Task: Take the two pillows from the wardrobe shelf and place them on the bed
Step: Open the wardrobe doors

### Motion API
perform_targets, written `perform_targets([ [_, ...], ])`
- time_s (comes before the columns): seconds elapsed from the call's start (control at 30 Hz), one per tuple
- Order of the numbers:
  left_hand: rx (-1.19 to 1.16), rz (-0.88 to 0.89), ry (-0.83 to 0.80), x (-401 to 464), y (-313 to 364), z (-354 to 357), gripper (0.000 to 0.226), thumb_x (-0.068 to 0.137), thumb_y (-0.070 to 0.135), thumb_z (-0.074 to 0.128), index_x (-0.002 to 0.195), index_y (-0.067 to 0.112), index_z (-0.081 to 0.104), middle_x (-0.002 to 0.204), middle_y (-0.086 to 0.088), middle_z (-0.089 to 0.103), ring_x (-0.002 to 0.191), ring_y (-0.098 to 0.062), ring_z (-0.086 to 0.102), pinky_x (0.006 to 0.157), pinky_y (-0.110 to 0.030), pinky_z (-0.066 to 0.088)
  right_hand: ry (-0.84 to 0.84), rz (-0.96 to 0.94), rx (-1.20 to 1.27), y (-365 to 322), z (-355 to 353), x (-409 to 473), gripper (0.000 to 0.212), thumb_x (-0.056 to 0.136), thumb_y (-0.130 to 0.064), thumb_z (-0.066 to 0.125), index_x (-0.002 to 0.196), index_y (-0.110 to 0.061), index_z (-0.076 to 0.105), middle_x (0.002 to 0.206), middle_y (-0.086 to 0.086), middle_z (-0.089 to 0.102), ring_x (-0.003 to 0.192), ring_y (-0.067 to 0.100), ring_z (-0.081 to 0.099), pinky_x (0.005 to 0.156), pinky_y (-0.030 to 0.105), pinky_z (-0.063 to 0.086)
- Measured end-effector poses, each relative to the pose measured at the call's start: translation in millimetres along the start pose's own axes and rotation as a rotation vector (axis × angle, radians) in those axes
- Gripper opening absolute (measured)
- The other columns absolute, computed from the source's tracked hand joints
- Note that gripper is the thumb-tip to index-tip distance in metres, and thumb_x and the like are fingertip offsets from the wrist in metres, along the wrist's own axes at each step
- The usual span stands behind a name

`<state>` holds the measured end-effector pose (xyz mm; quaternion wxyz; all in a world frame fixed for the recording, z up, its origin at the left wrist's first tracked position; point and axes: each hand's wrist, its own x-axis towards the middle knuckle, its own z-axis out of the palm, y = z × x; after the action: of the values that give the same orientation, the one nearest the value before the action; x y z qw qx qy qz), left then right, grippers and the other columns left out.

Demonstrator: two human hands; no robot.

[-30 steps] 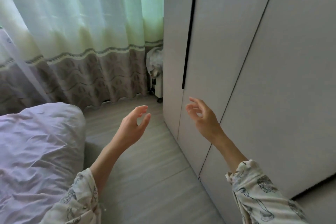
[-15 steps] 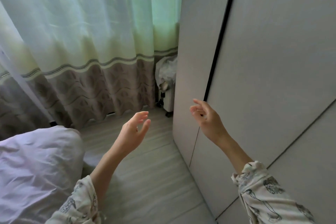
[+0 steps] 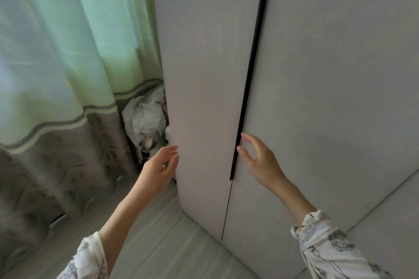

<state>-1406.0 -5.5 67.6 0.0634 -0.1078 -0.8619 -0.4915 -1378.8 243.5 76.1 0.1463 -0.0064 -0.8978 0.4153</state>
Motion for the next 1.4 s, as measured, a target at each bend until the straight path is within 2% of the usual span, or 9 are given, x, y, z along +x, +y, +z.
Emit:
perform_targets([
  [0.13,-0.047,0.106,-0.151,60,15,22,0.035,0.094,0.020,0.050,0.128,0.015,0.051,0.116,0.006,0.057,0.111,-0.013,0.055,0.096,-0.032,0.044,0.221,-0.104,-0.266,-11,-19,36,0.043,0.093,-0.024,0.052,0.134,-0.012,0.047,0.146,0.007,0.043,0.142,0.022,0.025,0.116,0.031,0.014],
  [0.23,-0.090,0.203,-0.220,102,36,43,0.039,0.095,0.019,0.048,0.133,0.016,0.046,0.122,0.007,0.052,0.116,-0.009,0.048,0.099,-0.026,0.039,0.325,-0.223,-0.562,-20,-39,70,0.045,0.092,-0.026,0.053,0.135,-0.014,0.047,0.152,0.008,0.033,0.145,0.026,0.015,0.116,0.052,0.003],
  [0.33,-0.199,0.295,-0.225,141,67,59,0.037,0.095,0.013,0.046,0.132,0.013,0.048,0.121,0.004,0.055,0.112,-0.008,0.053,0.089,-0.006,0.040,0.468,-0.333,-0.913,-28,-67,110,0.055,0.082,-0.027,0.065,0.132,-0.013,0.051,0.150,0.014,0.035,0.141,0.035,0.024,0.109,0.066,0.008],
  [0.53,-0.307,0.384,-0.159,203,120,89,0.039,0.094,0.005,0.043,0.132,0.012,0.046,0.122,-0.005,0.056,0.106,-0.014,0.057,0.076,-0.004,0.042,0.550,-0.284,-1.353,-9,-95,148,0.090,0.070,-0.056,0.066,0.145,-0.026,0.028,0.156,0.009,0.023,0.145,0.027,0.011,0.112,0.057,-0.006],
  [0.7,-0.361,0.429,-0.102,212,125,102,0.041,0.088,-0.006,0.040,0.121,0.014,0.054,0.103,-0.004,0.061,0.090,-0.009,0.060,0.074,-0.004,0.042,0.636,-0.339,-1.416,2,-95,156,0.093,0.073,-0.063,0.058,0.148,-0.026,0.017,0.156,0.005,0.009,0.143,0.029,0.009,0.111,0.057,-0.010],
  [0.9,-0.410,0.409,-0.233,207,127,105,0.041,0.085,-0.008,0.039,0.111,0.019,0.055,0.091,0.009,0.061,0.075,0.006,0.059,0.068,-0.005,0.044,0.655,-0.303,-1.439,-2,-92,153,0.091,0.071,-0.063,0.059,0.147,-0.027,0.023,0.155,0.008,0.025,0.144,0.028,0.013,0.111,0.058,-0.002],
  [1.0,-0.418,0.380,-0.338,206,128,98,0.042,0.084,-0.009,0.038,0.111,0.021,0.052,0.093,0.008,0.059,0.085,-0.006,0.059,0.072,-0.010,0.046,0.649,-0.232,-1.483,-8,-87,151,0.092,0.069,-0.064,0.059,0.146,-0.027,0.024,0.155,0.009,0.027,0.143,0.031,0.022,0.110,0.063,0.006],
  [1.17,-0.482,0.294,-0.484,197,126,83,0.044,0.087,-0.008,0.033,0.120,0.015,0.049,0.104,-0.008,0.057,0.109,-0.031,0.056,0.099,-0.048,0.046,0.546,-0.076,-1.552,-25,-82,143,0.095,0.070,-0.061,0.063,0.147,-0.028,0.020,0.158,0.010,0.017,0.144,0.033,0.016,0.108,0.066,0.010],
  [1.4,-0.550,0.328,-0.521,163,104,38,0.035,0.093,-0.004,0.031,0.117,0.011,0.050,0.095,-0.003,0.057,0.101,-0.031,0.056,0.097,-0.053,0.045,0.432,0.143,-1.329,-56,-62,135,0.093,0.076,-0.040,0.069,0.149,-0.026,0.012,0.160,0.009,-0.006,0.146,0.031,-0.007,0.109,0.066,0.005],
])
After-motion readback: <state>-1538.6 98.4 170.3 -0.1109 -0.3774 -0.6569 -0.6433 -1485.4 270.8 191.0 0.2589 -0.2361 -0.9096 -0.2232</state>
